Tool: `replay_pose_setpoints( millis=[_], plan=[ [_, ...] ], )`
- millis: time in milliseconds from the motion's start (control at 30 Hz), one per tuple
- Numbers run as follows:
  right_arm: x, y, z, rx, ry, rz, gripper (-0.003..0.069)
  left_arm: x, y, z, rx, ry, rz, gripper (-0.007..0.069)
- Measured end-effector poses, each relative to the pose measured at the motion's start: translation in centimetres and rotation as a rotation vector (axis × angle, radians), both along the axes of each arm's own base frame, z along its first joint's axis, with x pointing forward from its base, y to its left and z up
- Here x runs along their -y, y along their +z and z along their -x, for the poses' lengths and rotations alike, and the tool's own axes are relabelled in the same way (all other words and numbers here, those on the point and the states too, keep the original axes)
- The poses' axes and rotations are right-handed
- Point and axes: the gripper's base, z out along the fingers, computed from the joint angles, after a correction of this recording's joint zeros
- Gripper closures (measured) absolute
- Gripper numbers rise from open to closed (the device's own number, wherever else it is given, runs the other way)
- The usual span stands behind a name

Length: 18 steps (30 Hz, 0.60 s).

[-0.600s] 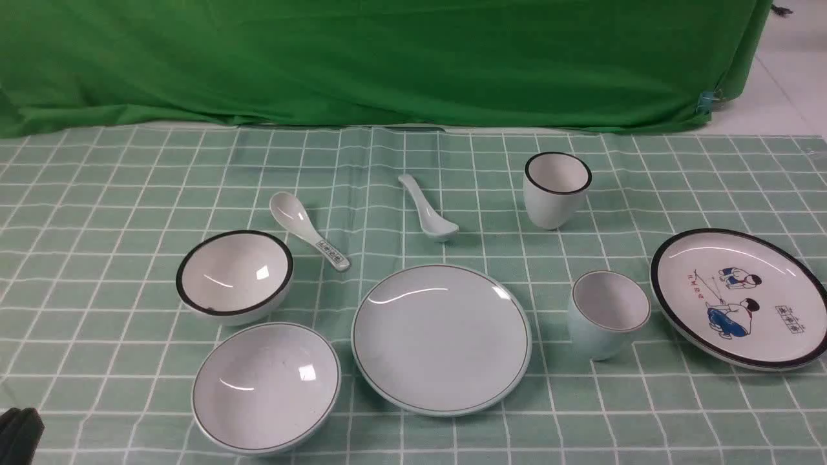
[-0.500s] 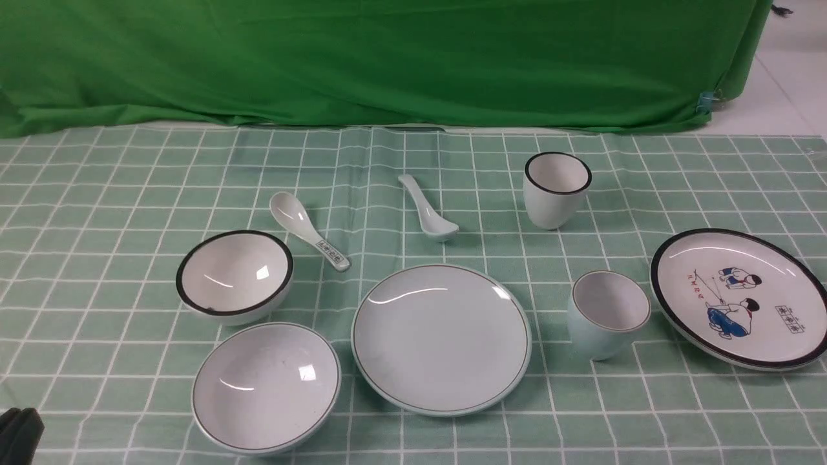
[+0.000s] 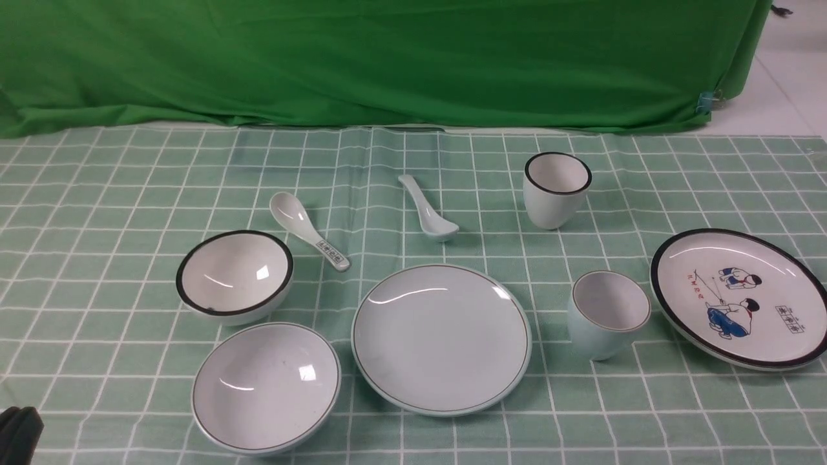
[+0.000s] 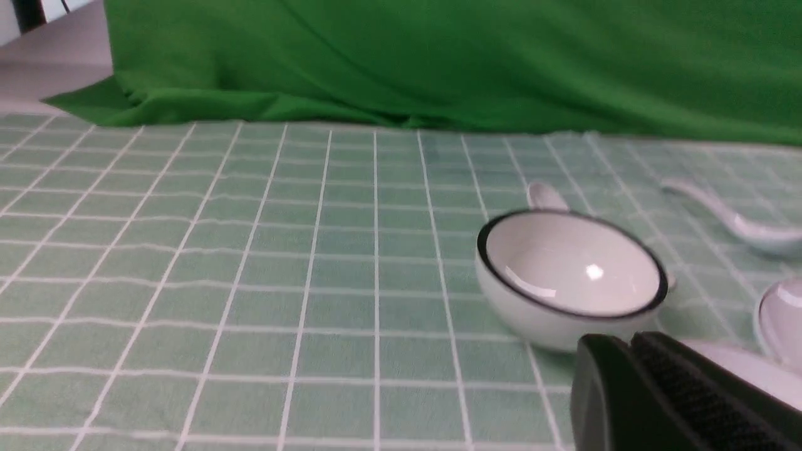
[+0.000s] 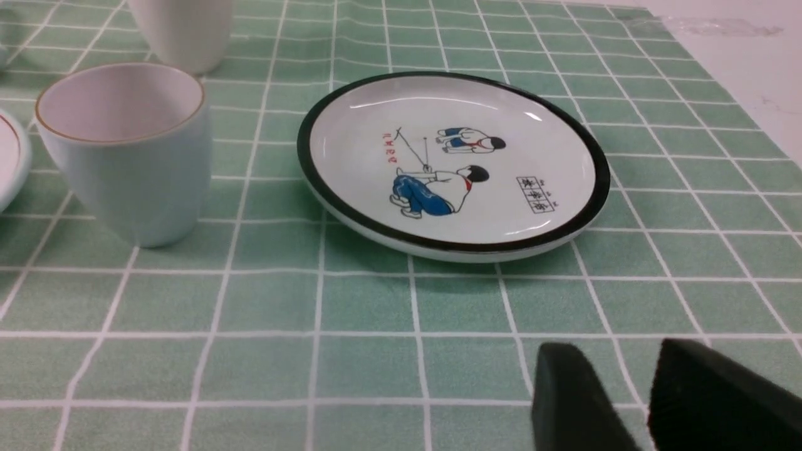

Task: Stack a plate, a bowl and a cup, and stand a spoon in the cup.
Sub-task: Use the left arm to grab a blue rice bowl

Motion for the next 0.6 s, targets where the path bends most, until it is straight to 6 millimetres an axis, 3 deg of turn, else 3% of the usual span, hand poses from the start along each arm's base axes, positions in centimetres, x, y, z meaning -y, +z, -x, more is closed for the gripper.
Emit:
replay_pose_setpoints(
  millis=[300, 433, 500, 600],
  plan=[
    [0.0, 0.0, 0.0, 0.005, -0.001, -0.006, 0.0417, -1.2, 2.9, 0.3, 0.334, 0.086, 0.458, 0.0608],
    [-0.6, 1.3, -0.4, 0.152, -0.026, -0.338, 0.0417, -2.5, 5.1, 1.5, 0.654, 0.114, 0.684, 0.0608],
    [-0.8, 2.3, -0.5, 0.262, -0.029, -0.565, 0.0417, -2.7, 7.2, 2.2, 0.764, 0.094, 0.735, 0.0608],
    [-1.0, 3.5, -0.5, 0.372, 0.005, -0.720, 0.0417, -1.5, 13.4, 2.1, 0.646, -0.007, 0.691, 0.0608]
  ],
)
